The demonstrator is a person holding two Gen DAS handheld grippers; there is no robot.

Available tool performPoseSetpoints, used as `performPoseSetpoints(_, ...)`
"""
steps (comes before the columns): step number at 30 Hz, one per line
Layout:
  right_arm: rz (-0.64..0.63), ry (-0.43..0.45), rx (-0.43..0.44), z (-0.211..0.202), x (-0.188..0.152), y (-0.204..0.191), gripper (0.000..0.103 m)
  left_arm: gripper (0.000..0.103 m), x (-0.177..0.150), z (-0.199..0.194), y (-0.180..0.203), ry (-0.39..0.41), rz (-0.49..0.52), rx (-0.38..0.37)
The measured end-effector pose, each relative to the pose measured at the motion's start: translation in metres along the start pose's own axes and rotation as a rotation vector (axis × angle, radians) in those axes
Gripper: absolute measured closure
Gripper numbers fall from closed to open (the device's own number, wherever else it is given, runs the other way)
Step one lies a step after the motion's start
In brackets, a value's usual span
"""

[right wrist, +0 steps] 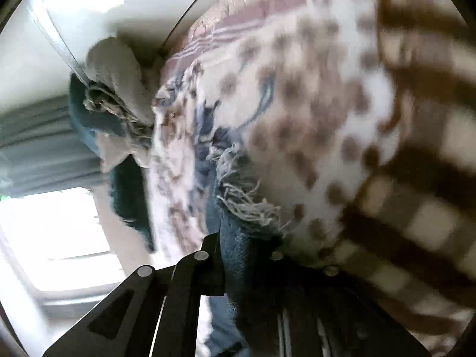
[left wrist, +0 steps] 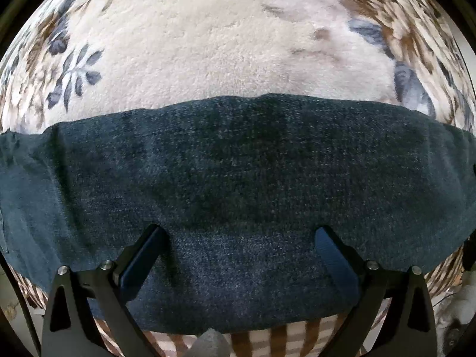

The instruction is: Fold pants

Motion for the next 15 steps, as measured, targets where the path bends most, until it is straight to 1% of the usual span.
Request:
performPoseSetpoints(1,-0.011,-0.041,0.005,0.011,-0.004,0.0,0.074,0.0,0.0,-0.003,-0.004,0.001,-0.007,-0.004)
performPoseSetpoints(2,-0.047,-0.103,-0.024,0.027,-0.009,-0.003,0.074,0.0,-0.001,-0.005,-0.007,0.003,-0.014,-0.005)
performPoseSetpoints(3,-0.086,-0.118,-0.049,0.033,-0.011,-0.006,0.074,0.0,-0.001,-0.008,-0.01,0.005,-0.023,-0.009)
performPoseSetpoints(4,-0.153,-0.105,-0.094,0.036,-0.014,-0.013,0.082,0.0,-0.001,-0.009,-0.011,0.008,-0.031,-0.015)
performPoseSetpoints(5,-0.169,-0.103,-0.124,0.036,-0.013,-0.014,0.091,0.0,-0.001,-0.009,-0.011,0.013,-0.033,-0.017)
performPoseSetpoints(6,-0.163,-0.086,-0.166,0.033,-0.01,-0.014,0.097,0.0,-0.002,-0.008,-0.012,0.017,-0.035,-0.02)
performPoseSetpoints(8,-0.182,-0.023,-0.227,0.019,-0.003,-0.02,0.097,0.0,-0.005,-0.009,-0.015,0.025,-0.04,-0.028)
performPoseSetpoints(11,-0.213,-0.033,-0.251,0.018,-0.005,-0.029,0.097,0.0,-0.005,-0.018,-0.019,0.043,-0.057,0.002)
performPoseSetpoints(15,-0.232,-0.032,-0.225,0.015,-0.006,-0.044,0.097,0.0,-0.005,-0.03,-0.026,0.074,-0.074,0.03)
Point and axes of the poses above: each gripper's, at about its wrist camera, not at the fingertips, and z roughly the way its jaws point, y to its right, x to its top, the point moved 1 cm from there along z, roughly the way its jaws point, and after that the axes turned 5 degrees about -z, right-handed, at the moved point
